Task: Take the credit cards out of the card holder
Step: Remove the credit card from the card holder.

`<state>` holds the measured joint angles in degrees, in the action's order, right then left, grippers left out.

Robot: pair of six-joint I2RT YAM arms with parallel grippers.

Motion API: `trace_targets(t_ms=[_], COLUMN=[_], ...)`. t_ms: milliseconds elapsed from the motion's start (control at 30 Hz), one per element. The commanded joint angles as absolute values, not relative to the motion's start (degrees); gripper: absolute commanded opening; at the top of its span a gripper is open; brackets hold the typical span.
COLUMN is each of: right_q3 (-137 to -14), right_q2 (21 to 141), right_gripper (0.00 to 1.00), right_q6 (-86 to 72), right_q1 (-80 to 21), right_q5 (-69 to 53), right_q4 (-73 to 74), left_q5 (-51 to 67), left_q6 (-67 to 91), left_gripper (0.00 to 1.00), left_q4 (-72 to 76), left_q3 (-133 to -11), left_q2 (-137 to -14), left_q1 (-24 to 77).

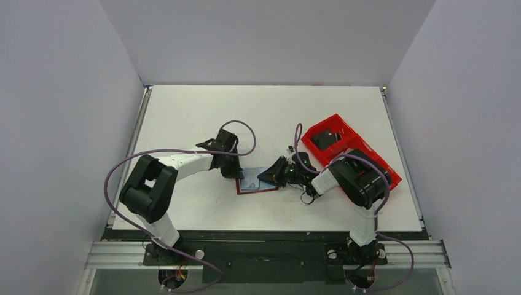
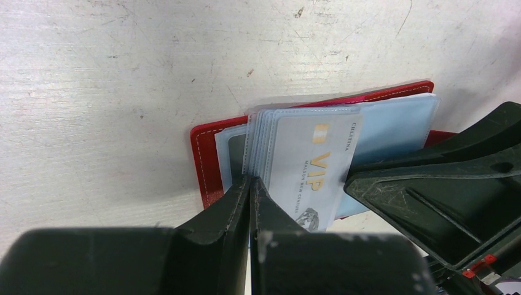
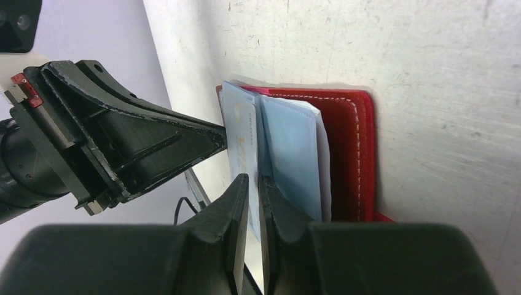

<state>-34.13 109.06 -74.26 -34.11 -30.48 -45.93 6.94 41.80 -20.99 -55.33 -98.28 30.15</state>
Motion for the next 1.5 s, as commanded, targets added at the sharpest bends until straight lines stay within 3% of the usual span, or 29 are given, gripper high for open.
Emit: trace_targets(t_ms=[0, 867, 1133, 1467], right_q3=[-33.90, -36.54, -36.37, -34.30], right_q2=[108.61, 109.42, 108.28, 104.95], right_gripper=[0.09, 0.08, 0.00, 0.00], right_q6=[-74.70, -73.04, -72.17, -69.99], right_q1=[-34.21, -35.47, -35.45, -33.65], right_q5=[-30.65, -29.57, -28.92, -27.46], right_q4=[-50.61, -46.10, -44.42, -41.38], left_q5=[1.49, 1.80, 1.58, 0.86], left_q6=[39.91, 39.85, 39.84, 39.86], left_gripper=[0.00, 0.00, 0.00, 0.00], left_q4=[-25.70, -25.63, -25.78, -25.83], left_q3=[-52.72, -52.89, -52.66, -52.22], left_q2=[-102.74, -102.83, -103.04, -103.72], left_q1=[29.88, 29.95, 29.84, 29.41])
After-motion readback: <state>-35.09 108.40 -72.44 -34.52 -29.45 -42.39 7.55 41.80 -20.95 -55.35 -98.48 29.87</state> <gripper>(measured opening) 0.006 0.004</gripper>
